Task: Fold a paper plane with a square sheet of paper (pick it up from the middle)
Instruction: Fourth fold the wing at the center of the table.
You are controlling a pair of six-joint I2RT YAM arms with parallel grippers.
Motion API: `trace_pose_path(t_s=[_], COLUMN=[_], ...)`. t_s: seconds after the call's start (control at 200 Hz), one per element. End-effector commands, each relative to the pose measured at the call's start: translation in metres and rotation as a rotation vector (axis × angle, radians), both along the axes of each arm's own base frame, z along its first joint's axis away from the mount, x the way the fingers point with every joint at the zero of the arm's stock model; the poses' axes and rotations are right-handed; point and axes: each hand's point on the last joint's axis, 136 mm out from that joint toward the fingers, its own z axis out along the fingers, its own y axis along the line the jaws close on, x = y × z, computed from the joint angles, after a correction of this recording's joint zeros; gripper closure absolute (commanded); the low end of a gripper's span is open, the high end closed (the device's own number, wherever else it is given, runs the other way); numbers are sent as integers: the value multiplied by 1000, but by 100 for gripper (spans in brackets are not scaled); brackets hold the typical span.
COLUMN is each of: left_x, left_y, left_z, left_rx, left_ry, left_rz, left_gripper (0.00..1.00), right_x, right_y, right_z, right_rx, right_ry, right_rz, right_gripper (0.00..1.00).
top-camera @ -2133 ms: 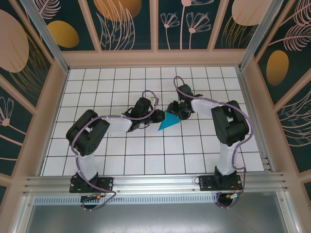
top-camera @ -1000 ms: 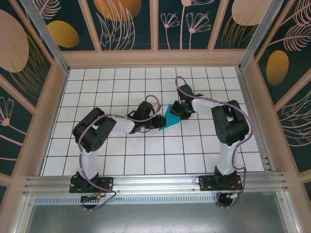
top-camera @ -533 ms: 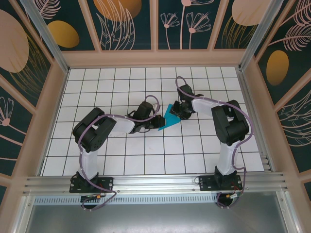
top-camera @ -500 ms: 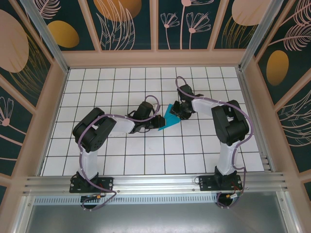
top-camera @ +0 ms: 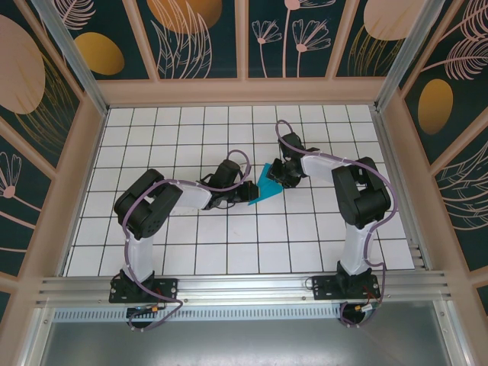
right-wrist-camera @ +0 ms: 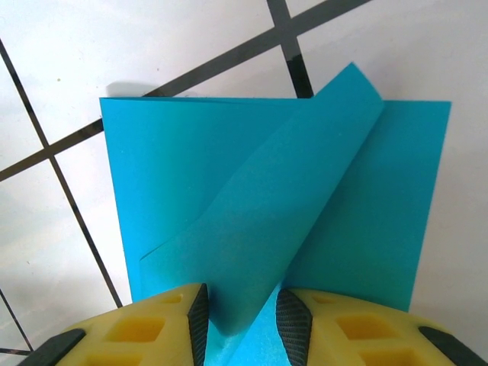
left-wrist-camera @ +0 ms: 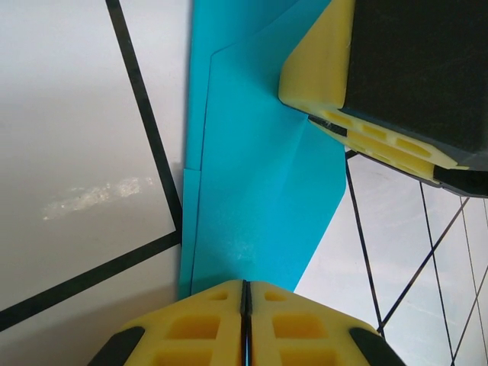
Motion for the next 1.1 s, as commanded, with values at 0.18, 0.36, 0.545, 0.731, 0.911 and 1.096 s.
trace_pose_path(t_s=[0.18, 0.36, 0.545, 0.731, 0.911, 1.096], left_x=[0, -1, -1, -3, -8, -7], left_y=[4, 5, 9, 12, 16, 12], left_z=[-9, -13, -18, -24, -34, -36], left_rx=[46, 55, 79, 95, 115, 117], left_ry=[12, 22, 31, 50, 85, 106], left_rz=[6, 10, 23, 29, 29, 19], left_gripper=[88, 88, 89, 89, 89, 90], right_x=[-54, -54, -54, -55, -53, -42], right_y=[-48, -48, -47, -48, -46, -36], right_z=[-77, -79, -81, -82, -79, -61], right_rx=[-218, -222, -222, -224, -216, -175], right_ry=[246, 252, 253, 256, 251, 211], right_rz=[-16, -11, -5, -2, -2, 7], right_gripper=[58, 57, 54, 53, 53, 53])
